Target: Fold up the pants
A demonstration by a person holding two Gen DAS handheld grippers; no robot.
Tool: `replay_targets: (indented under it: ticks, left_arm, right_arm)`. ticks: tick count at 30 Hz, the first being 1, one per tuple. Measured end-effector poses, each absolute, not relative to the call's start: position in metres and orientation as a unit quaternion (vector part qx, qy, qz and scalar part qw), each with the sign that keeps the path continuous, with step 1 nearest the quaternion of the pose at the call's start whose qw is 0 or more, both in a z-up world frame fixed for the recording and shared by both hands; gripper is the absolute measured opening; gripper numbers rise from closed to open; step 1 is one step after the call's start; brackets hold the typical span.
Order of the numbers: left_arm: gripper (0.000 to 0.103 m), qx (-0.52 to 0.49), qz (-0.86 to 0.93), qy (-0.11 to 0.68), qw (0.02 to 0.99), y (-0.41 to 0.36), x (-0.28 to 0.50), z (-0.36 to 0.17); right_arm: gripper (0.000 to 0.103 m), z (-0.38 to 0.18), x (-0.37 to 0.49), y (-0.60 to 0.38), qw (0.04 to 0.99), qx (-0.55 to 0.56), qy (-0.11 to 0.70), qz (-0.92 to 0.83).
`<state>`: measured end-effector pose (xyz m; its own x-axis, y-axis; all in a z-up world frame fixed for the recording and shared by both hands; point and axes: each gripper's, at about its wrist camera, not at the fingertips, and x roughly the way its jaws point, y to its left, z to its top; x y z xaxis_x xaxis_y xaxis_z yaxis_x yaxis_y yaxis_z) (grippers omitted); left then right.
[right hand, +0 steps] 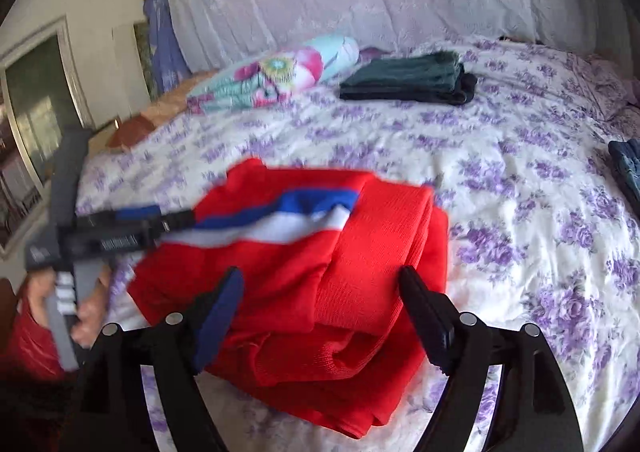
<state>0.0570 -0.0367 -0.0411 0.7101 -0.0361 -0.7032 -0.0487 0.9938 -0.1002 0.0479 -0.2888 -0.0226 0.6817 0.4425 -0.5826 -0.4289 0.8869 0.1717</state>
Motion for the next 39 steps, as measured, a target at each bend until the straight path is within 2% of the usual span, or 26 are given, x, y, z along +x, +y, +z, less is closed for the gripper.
replay_targets:
  ticks: [5, 10, 12, 17, 25, 28, 32, 39]
  left_arm:
    - [0.085, -0.058, 0.000, 0.372, 0.926, -0.040, 0.049, -0.036]
    - [0.085, -0.036, -0.009, 0.358, 0.933, -0.053, 0.037, -0.029]
    - [0.085, -0.025, -0.014, 0.363, 0.931, -0.057, 0.038, -0.032]
    - [0.089, -0.034, -0.007, 0.369, 0.929, -0.056, 0.040, -0.039]
    - [0.089, -0.022, -0.001, 0.363, 0.932, -0.060, 0.036, -0.036]
    - [0.089, -0.021, -0.002, 0.363, 0.932, -0.061, 0.035, -0.037]
    - [0.089, -0.024, -0.003, 0.364, 0.931, -0.062, 0.035, -0.038]
    - [0.089, -0.038, -0.010, 0.369, 0.929, -0.059, 0.033, -0.037]
  right_arm:
    - [0.081, -0.013, 0.044, -0.296, 0.927, 0.022, 0.294, 0.234]
    - [0.082, -0.040, 0.071, -0.295, 0.904, 0.023, 0.370, 0.212]
    - [0.084, -0.044, 0.073, -0.300, 0.900, 0.041, 0.376, 0.218]
    - [0.084, -0.038, 0.067, -0.309, 0.904, 0.067, 0.358, 0.225]
    - [0.085, -0.016, 0.063, -0.308, 0.911, 0.078, 0.327, 0.237]
    - [0.088, -0.020, 0.066, -0.301, 0.914, 0.054, 0.332, 0.228]
    - [0.089, -0.044, 0.082, -0.299, 0.896, 0.050, 0.386, 0.216]
    - [0.093, -0.030, 0.071, -0.315, 0.900, 0.079, 0.363, 0.228]
